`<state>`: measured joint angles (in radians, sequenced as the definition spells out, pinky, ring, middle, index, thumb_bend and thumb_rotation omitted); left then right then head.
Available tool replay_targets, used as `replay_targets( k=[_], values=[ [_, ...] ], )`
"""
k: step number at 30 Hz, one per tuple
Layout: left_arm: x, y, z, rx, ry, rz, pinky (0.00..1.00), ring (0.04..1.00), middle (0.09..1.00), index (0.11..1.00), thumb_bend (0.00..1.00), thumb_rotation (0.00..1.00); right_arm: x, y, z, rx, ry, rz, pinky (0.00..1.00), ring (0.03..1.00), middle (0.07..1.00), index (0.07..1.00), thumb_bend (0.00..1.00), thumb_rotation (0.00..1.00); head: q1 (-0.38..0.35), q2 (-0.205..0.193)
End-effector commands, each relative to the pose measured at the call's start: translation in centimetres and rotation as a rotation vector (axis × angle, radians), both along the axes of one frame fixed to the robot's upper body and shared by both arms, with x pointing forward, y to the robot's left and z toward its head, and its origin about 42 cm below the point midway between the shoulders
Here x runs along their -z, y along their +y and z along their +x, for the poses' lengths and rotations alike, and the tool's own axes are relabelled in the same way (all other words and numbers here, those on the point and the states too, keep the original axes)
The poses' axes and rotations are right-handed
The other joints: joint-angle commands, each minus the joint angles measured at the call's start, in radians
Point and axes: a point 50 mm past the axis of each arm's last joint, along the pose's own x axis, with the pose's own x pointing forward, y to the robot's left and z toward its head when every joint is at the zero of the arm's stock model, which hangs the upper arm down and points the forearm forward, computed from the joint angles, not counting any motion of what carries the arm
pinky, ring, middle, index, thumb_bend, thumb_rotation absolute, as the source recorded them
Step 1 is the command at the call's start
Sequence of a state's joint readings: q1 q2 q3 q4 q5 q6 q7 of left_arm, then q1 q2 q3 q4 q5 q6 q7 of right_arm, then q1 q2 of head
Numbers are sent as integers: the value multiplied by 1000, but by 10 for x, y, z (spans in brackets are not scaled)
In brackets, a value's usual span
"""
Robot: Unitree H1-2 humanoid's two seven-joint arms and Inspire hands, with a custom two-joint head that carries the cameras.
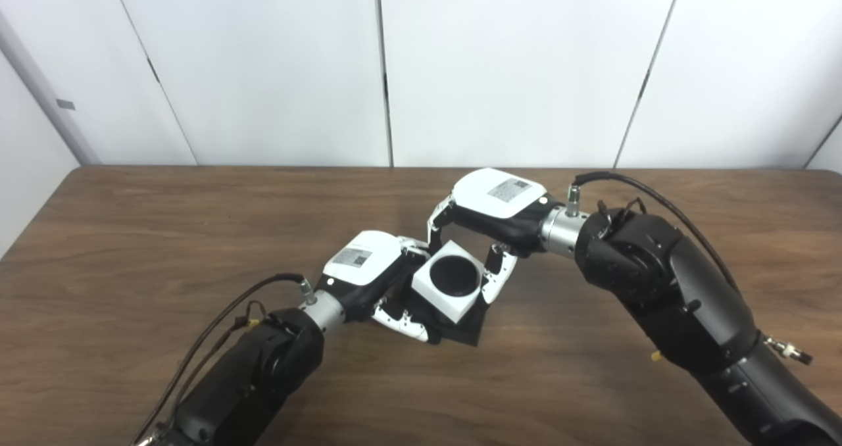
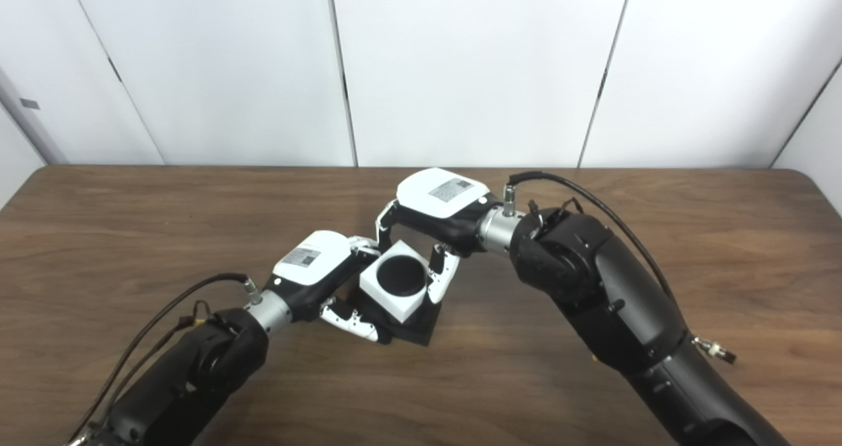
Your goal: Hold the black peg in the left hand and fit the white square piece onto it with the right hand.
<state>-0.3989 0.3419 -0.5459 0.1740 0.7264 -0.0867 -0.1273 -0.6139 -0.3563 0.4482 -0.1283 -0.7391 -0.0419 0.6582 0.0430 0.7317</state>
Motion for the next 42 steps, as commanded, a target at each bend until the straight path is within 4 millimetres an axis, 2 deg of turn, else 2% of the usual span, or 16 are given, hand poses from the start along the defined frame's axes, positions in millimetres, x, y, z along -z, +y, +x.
replay_targets(
  k=[1, 5, 7, 8, 10, 26, 35, 42],
  values=[
    [42, -12, -24, 44, 185, 114, 756, 848, 831, 486, 524, 70, -17, 16, -1, -61, -38, 18, 882, 803, 732, 477, 524, 135, 1, 3],
    [42, -11, -24, 44, 183, 109, 747, 837, 827, 485, 524, 70, -15, 13, -1, -29, -11, -37, 867, 811, 754, 489, 524, 146, -2, 2],
    [42, -10, -24, 43, 183, 112, 751, 835, 828, 485, 524, 70, -16, 12, -1, -3, 12, -60, 871, 839, 805, 704, 861, 282, -4, 1],
    [42, -10, -24, 43, 182, 115, 745, 834, 830, 486, 524, 71, -16, 11, -1, 6, 20, -61, 868, 849, 826, 780, 944, 323, -4, 1],
    [41, -9, -24, 43, 181, 119, 734, 836, 832, 486, 524, 71, -16, 9, -1, 14, 26, -57, 864, 856, 844, 833, 992, 348, -5, 3],
    [40, -7, -22, 43, 182, 120, 731, 842, 830, 487, 524, 71, -20, -4, 3, 43, 21, -73, 874, 862, 854, 826, 988, 300, -13, 3],
    [41, -5, -22, 41, 179, 117, 719, 837, 823, 486, 524, 71, -40, -26, 9, 94, -26, -34, 813, 842, 840, 815, 924, 227, -20, 1],
    [42, -3, -21, 42, 181, 117, 741, 837, 824, 487, 524, 71, -57, -54, 14, 183, -53, 36, 744, 822, 833, 791, 880, 178, -26, 0]
  ],
)
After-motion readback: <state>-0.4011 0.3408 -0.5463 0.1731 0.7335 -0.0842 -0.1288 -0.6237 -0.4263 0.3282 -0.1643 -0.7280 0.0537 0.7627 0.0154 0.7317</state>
